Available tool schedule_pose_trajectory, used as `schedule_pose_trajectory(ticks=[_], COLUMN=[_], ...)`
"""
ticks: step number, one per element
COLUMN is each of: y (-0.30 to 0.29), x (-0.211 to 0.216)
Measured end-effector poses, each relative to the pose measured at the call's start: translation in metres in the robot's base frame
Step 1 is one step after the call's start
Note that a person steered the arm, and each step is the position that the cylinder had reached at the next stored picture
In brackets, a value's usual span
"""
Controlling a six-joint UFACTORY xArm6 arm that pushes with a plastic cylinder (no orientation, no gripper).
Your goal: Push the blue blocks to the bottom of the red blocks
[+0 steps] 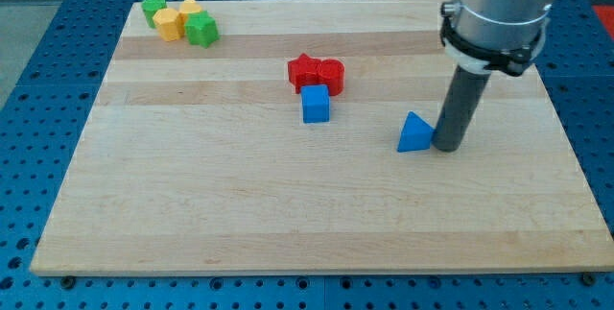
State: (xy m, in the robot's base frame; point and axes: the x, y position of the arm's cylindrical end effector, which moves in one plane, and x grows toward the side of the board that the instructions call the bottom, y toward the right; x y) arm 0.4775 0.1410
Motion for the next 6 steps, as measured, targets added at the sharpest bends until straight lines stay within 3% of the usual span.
schedule_pose_trajectory(ticks=[6], y=[-0.096], x=[-0.006])
